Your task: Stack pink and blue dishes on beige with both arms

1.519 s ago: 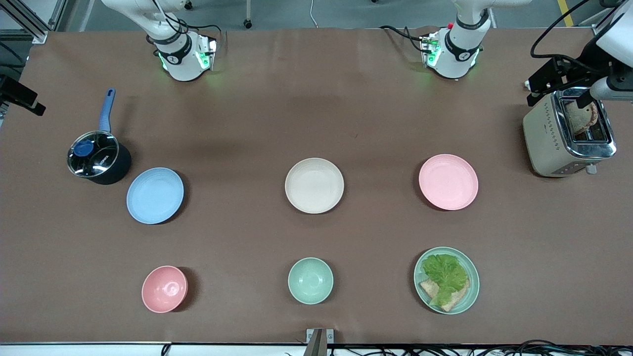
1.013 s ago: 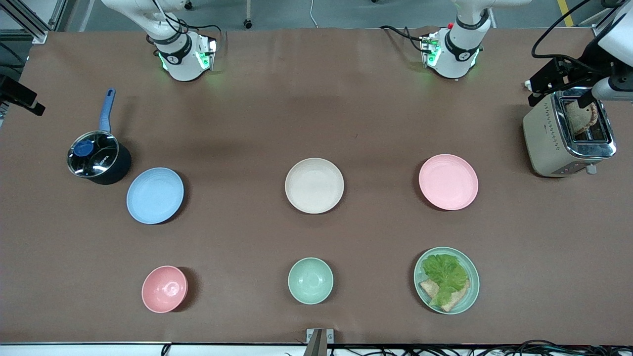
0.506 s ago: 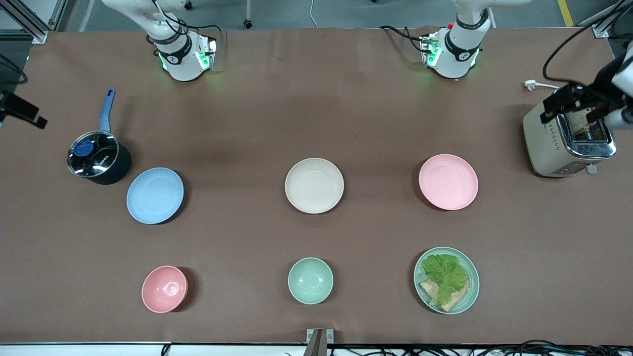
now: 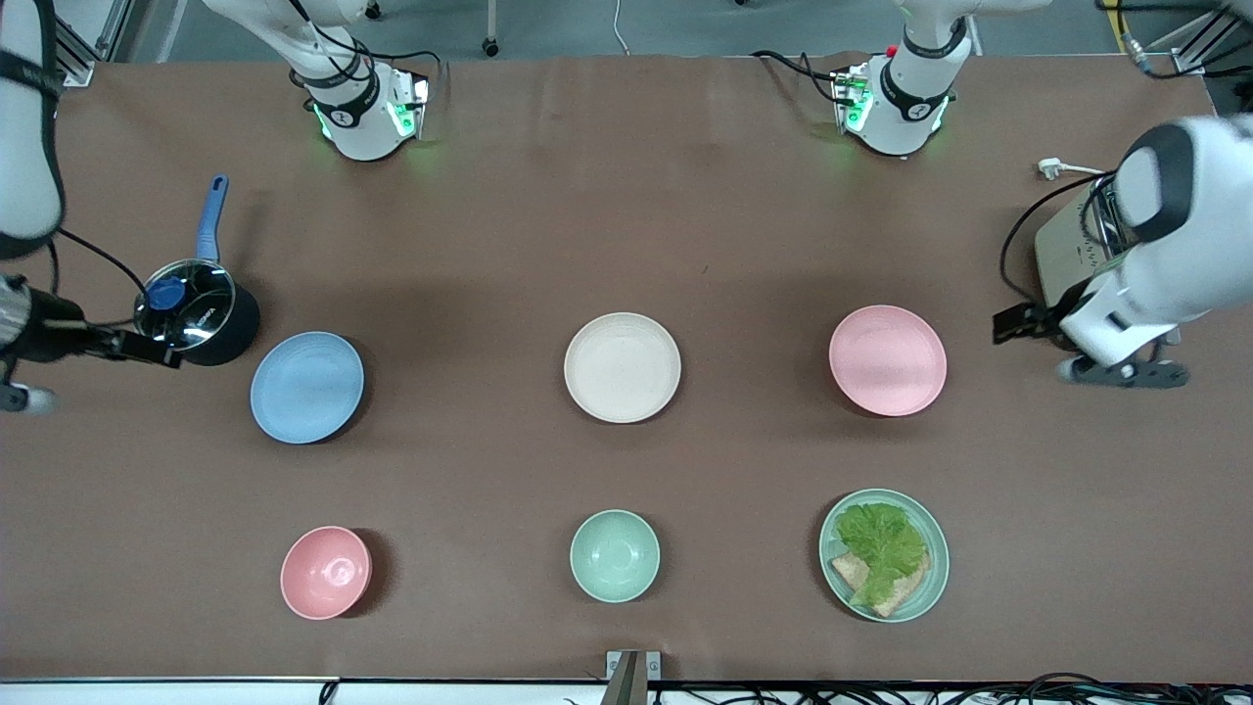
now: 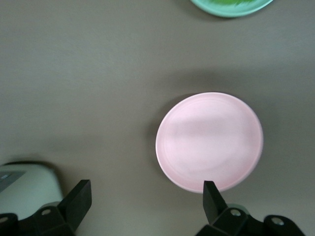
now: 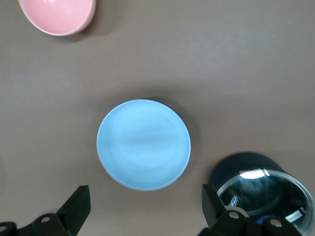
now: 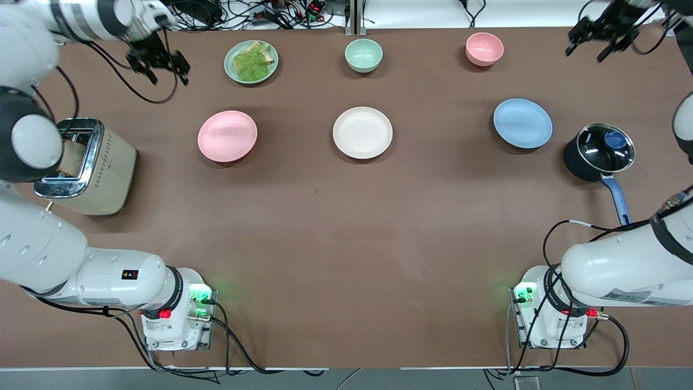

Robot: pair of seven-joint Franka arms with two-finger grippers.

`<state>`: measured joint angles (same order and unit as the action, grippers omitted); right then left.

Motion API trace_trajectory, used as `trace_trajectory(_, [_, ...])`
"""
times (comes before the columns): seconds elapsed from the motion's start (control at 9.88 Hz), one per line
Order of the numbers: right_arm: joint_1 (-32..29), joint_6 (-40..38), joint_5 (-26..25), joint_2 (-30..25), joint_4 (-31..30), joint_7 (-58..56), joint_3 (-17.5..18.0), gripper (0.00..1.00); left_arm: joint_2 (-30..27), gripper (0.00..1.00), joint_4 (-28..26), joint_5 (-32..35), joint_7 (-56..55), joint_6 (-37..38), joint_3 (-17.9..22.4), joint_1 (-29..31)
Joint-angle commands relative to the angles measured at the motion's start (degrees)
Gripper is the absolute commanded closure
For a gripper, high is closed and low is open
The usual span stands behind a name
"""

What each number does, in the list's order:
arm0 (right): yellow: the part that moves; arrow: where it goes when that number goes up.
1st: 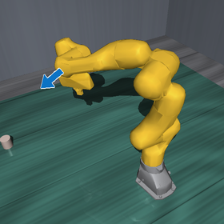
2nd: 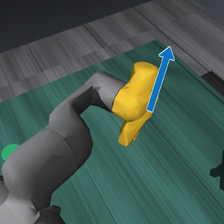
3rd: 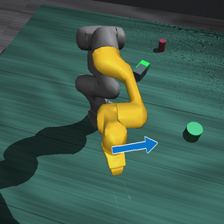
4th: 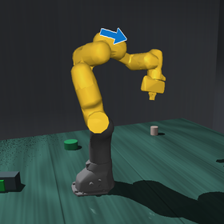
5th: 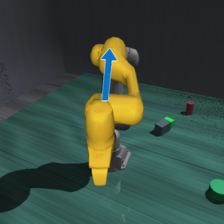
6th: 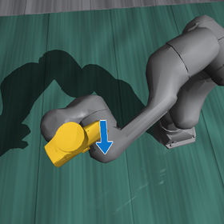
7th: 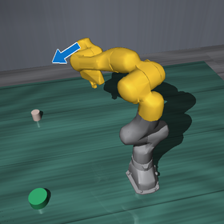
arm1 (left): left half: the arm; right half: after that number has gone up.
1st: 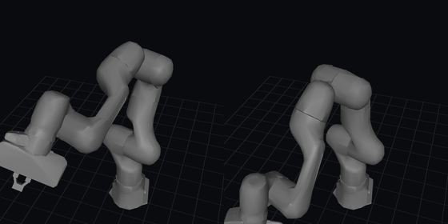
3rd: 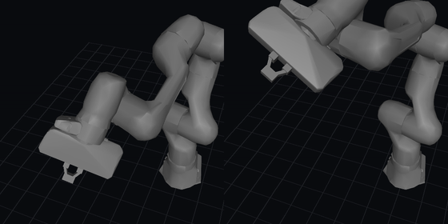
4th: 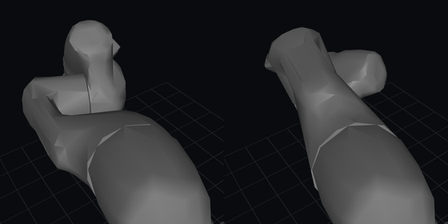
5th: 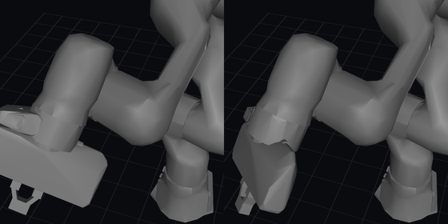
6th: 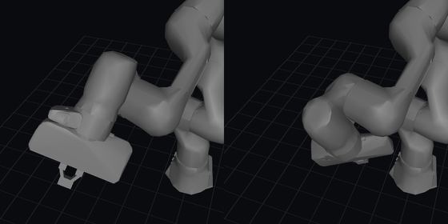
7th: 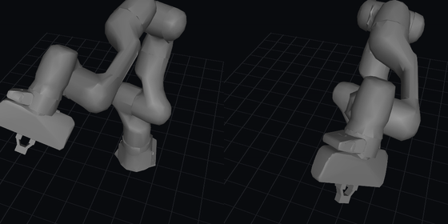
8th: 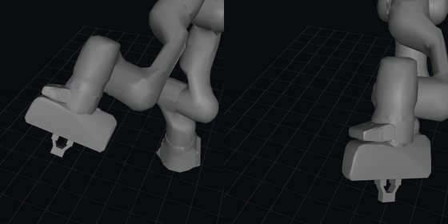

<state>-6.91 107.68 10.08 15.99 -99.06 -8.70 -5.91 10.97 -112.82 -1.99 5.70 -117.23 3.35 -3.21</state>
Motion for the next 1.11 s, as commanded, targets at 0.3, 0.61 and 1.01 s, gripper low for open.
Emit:
trace_trajectory(0.3, [-1.62,8.16,19.5,13.62,-2.71,-26.59,-6.12,0.0,11.61,0.04,-7.57,-9.86,12.9,-15.88,0.17,2.06])
trace_trajectory(0.61, [-1.44,13.85,22.7,14.16,-9.12,-32.42,-6.48,0.04,13.2,0.31,-12.32,-11.37,14.16,-20.31,0.17,2.07])
trace_trajectory(1.01, [-1.97,14.05,24.8,15.39,-10.54,-38.49,-6.48,0.42,12.41,1.0,-13.39,-12.6,14.25,-19.61,0.08,2.15])
